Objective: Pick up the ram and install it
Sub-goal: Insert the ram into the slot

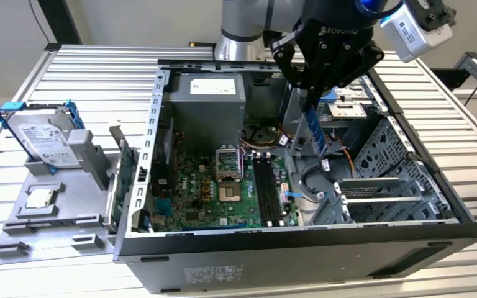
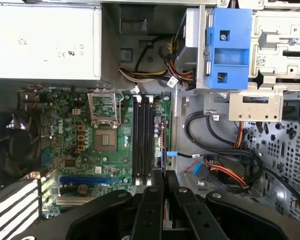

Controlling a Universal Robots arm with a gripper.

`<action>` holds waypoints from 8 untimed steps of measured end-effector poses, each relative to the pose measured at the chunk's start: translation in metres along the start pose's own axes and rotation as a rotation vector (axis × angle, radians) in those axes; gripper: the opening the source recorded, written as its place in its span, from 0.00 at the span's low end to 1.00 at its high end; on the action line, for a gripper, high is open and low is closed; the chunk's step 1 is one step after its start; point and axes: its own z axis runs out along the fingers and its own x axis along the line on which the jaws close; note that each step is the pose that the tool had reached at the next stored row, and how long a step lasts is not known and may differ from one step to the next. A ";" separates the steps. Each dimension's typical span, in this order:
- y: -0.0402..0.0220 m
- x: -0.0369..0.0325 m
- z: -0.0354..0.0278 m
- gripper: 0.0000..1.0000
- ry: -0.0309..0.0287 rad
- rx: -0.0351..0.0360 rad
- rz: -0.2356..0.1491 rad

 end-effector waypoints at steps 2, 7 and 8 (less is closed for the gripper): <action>0.0000 -0.0021 0.0038 0.00 0.0000 -0.0001 0.000; 0.0001 -0.0037 0.0106 0.00 -0.0001 -0.0001 0.000; 0.0001 -0.0038 0.0105 0.00 -0.0002 0.0000 0.000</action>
